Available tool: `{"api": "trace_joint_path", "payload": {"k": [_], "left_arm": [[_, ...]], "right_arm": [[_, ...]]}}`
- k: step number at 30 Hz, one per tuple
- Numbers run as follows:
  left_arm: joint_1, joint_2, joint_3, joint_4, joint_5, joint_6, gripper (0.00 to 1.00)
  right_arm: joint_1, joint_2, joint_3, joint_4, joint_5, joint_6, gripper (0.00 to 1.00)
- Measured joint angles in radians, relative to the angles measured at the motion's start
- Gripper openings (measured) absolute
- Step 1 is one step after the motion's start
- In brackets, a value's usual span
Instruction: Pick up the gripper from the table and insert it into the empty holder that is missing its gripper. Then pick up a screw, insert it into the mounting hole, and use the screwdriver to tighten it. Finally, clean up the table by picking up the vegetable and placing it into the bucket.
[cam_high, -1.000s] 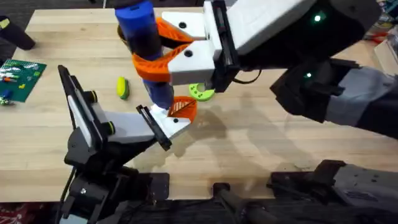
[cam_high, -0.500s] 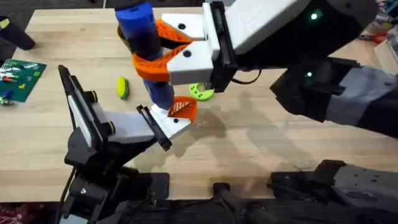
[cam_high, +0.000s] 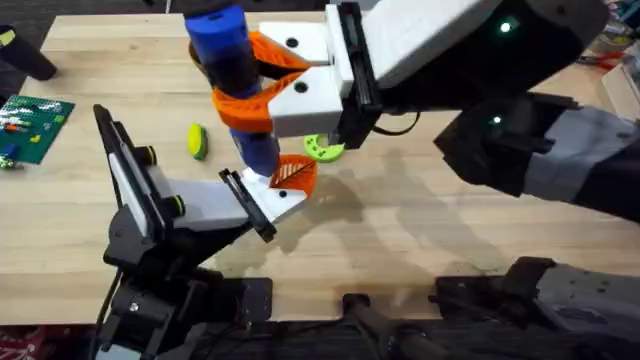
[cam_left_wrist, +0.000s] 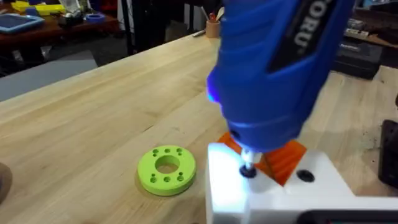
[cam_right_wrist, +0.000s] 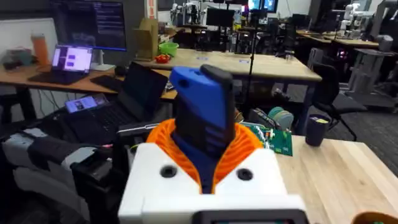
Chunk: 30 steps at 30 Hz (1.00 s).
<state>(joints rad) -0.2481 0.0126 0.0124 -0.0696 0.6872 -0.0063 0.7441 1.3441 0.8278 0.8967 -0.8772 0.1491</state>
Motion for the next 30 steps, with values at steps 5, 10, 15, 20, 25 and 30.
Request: {"api": "trace_joint_path", "payload": {"k": [5, 10, 15, 20, 25, 30], "left_arm": [[0.000, -0.002, 0.000, 0.006, 0.000, 0.003, 0.006], [0.000, -0.002, 0.003, 0.005, -0.005, 0.006, 0.006], [0.000, -0.001, 0.003, -0.004, -0.004, 0.006, 0.006], [0.000, -0.001, 0.003, -0.004, -0.004, 0.006, 0.006], [0.000, -0.001, 0.003, -0.005, -0.004, 0.006, 0.006], [0.000, -0.001, 0.003, -0.004, -0.004, 0.006, 0.006]], "right_arm": [[0.001, 0.012, 0.025, -0.012, -0.005, 0.004, 0.070], [0.003, 0.038, 0.098, -0.049, -0.015, 0.013, 0.070], [0.003, 0.034, 0.235, -0.025, -0.006, 0.014, 0.070], [0.003, 0.007, 0.289, -0.049, -0.007, 0.014, 0.070], [0.003, 0.011, 0.289, -0.106, -0.033, -0.004, 0.070], [0.003, 0.011, 0.289, -0.104, -0.062, 0.011, 0.070]]}}
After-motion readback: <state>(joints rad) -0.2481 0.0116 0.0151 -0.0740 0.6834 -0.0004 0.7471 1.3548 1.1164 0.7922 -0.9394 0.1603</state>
